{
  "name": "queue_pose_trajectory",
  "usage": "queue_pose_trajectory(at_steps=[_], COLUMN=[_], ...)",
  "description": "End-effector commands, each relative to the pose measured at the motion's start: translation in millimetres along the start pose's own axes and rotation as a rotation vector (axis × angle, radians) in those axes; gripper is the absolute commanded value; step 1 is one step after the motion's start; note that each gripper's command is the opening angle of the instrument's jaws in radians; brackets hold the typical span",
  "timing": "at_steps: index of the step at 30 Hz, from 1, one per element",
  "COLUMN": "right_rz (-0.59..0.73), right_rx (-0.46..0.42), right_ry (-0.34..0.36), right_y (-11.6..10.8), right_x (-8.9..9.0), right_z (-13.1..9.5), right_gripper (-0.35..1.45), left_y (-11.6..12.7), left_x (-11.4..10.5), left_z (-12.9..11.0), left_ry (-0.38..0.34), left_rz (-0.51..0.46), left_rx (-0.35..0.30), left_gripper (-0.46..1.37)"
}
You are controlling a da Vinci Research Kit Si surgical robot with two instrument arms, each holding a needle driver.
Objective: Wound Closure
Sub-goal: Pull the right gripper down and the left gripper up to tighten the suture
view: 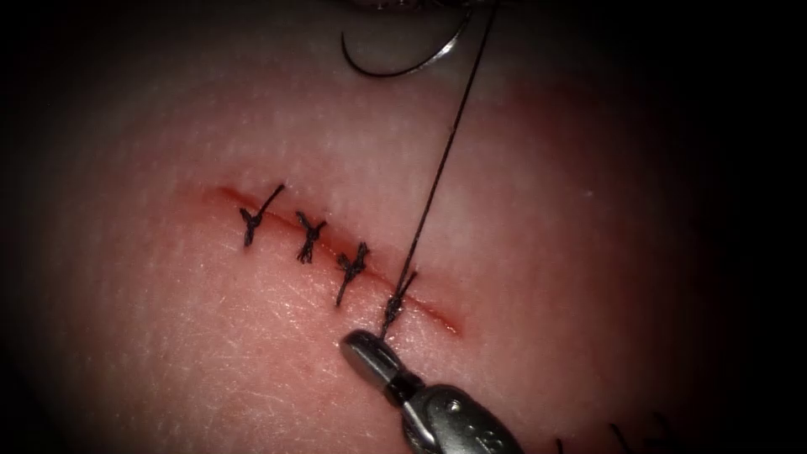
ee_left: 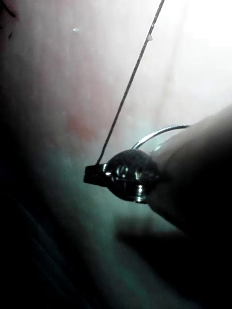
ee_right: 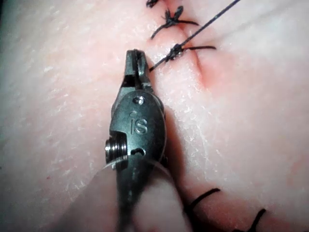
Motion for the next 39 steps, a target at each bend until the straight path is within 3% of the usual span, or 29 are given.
queue_pose_trajectory(at_steps=[1,9,16,23,29,30,32,33,37,39], right_rz=[-0.037,-0.273,-0.383,-0.389,-0.329,-0.292,-0.21,-0.171,-0.093,-0.055], right_rx=[0.017,0.121,0.141,0.122,0.056,0.019,-0.004,-0.017,-0.037,-0.043], right_ry=[-0.004,-0.077,-0.116,-0.121,-0.074,-0.055,-0.023,-0.002,0.038,0.042], right_y=[0.4,-2.1,-3.8,-3.7,-3.2,-3.0,-2.7,-2.3,-1.1,-0.6], right_x=[0.0,0.2,0.4,0.4,0.9,1.1,1.5,2.0,3.1,3.4], right_z=[0.0,-0.3,0.1,0.2,0.0,0.0,-0.2,-0.3,-0.8,-1.1], right_gripper=[-0.35,-0.35,-0.35,-0.35,-0.35,-0.31,0.1,0.46,0.91,0.95], left_y=[0.0,-0.7,-1.0,-1.3,-0.9,-0.6,-0.2,0.1,0.9,1.4], left_x=[-0.1,-0.4,-0.4,-0.2,-0.1,0.0,0.2,0.4,1.1,1.4], left_z=[0.0,0.3,0.4,0.1,-0.4,-0.6,-1.0,-1.5,-3.1,-4.1], left_ry=[0.001,0.004,0.008,0.016,0.019,0.017,0.013,0.01,0.006,0.006], left_rz=[0.001,0.011,0.017,0.013,0.018,0.01,0.001,-0.008,-0.018,-0.022], left_rx=[-0.001,-0.002,0.0,0.0,-0.002,-0.002,-0.001,-0.003,-0.014,-0.023], left_gripper=[-0.35,-0.35,-0.35,-0.35,-0.35,-0.35,-0.35,-0.35,-0.35,-0.35])
